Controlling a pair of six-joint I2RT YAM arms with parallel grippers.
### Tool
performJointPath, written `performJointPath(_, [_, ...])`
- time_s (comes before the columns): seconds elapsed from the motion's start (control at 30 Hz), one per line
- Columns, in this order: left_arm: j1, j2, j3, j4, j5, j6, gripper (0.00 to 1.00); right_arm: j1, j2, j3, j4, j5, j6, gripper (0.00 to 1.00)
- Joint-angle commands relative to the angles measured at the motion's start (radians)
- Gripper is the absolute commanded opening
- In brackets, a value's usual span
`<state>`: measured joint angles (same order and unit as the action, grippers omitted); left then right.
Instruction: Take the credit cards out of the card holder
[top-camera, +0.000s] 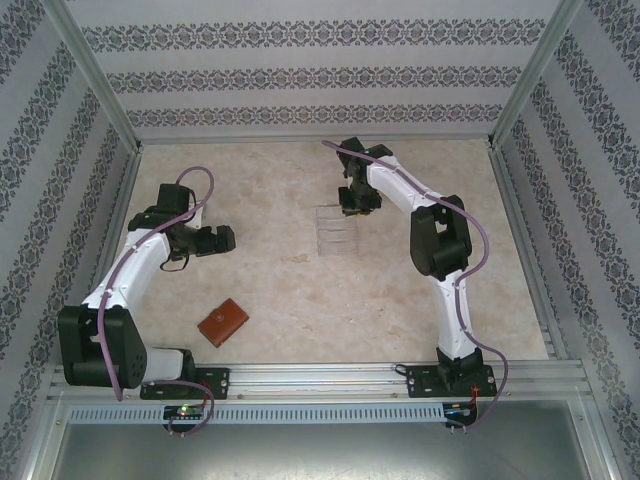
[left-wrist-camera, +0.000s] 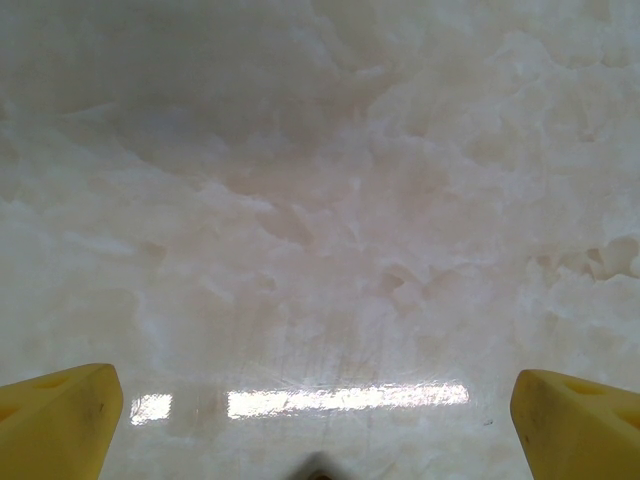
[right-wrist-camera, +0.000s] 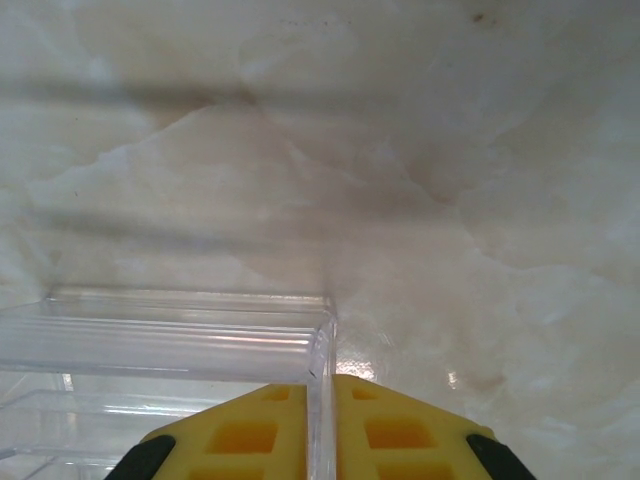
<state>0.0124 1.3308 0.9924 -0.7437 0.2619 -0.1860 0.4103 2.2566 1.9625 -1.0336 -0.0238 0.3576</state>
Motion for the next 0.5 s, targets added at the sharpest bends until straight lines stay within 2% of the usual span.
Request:
performJointPath(0.0, [-0.005,0.006,-0.006,0.001,0.011,0.016,1.00,0.001,-0.030,-0.005,-0.041,0.037,0.020,0.16])
performJointPath(0.47, [-0.009,0.026,-0.012,-0.030,0.012,0.010,1.00,0.007,-0.117,-0.038,-0.037,0.028,0.028,0.21])
